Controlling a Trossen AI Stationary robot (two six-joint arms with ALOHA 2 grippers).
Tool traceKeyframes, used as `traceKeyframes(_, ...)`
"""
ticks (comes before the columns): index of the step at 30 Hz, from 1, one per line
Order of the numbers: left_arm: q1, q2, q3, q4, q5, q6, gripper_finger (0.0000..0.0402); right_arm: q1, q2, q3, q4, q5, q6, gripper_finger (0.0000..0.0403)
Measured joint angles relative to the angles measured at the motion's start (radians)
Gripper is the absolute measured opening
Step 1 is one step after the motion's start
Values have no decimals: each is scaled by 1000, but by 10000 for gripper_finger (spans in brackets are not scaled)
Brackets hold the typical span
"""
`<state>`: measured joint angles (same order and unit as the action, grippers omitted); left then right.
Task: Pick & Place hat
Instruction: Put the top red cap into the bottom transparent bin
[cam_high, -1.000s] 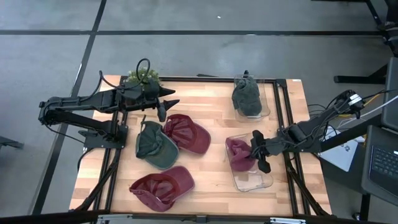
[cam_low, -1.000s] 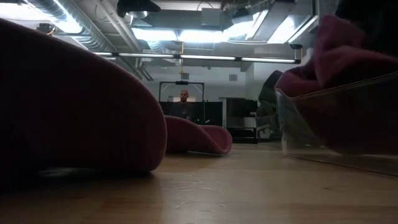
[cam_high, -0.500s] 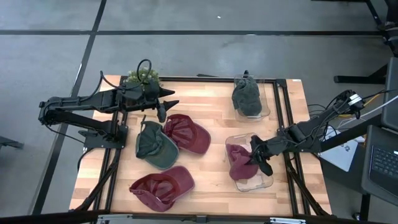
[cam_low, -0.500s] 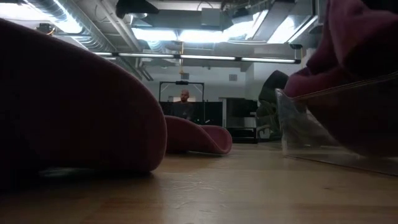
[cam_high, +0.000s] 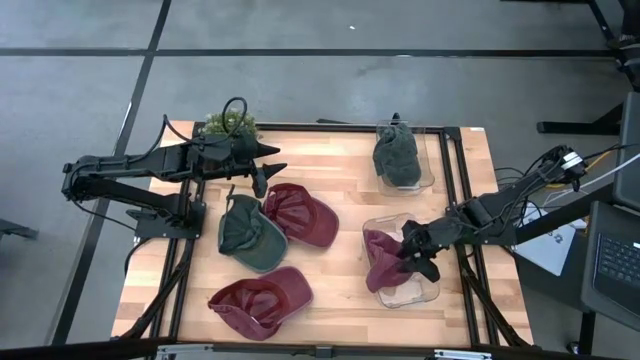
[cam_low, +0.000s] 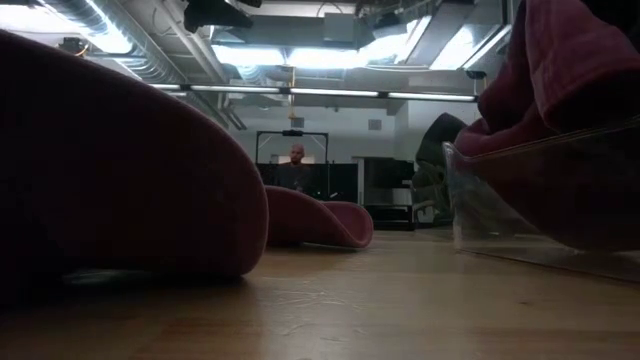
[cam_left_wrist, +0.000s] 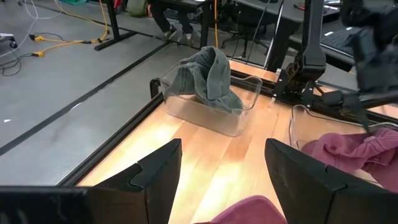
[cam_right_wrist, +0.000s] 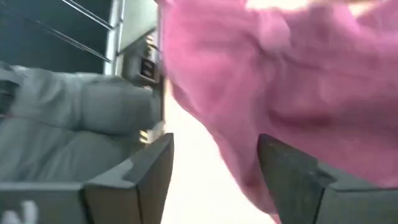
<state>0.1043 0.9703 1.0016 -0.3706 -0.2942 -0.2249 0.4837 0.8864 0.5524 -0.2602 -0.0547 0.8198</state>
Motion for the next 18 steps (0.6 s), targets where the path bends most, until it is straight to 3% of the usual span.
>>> traceKeyframes(4,0,0,0,0,0,0,226,-4,-1,109,-71,55,-61,236)
traceKeyframes(11,0,0,0,-1,0,1,226,-4,15,301,-228,294,-304,217)
traceKeyframes(18,0,4,0,-49,65,15,226,-67,80,397,-231,537,-578,209)
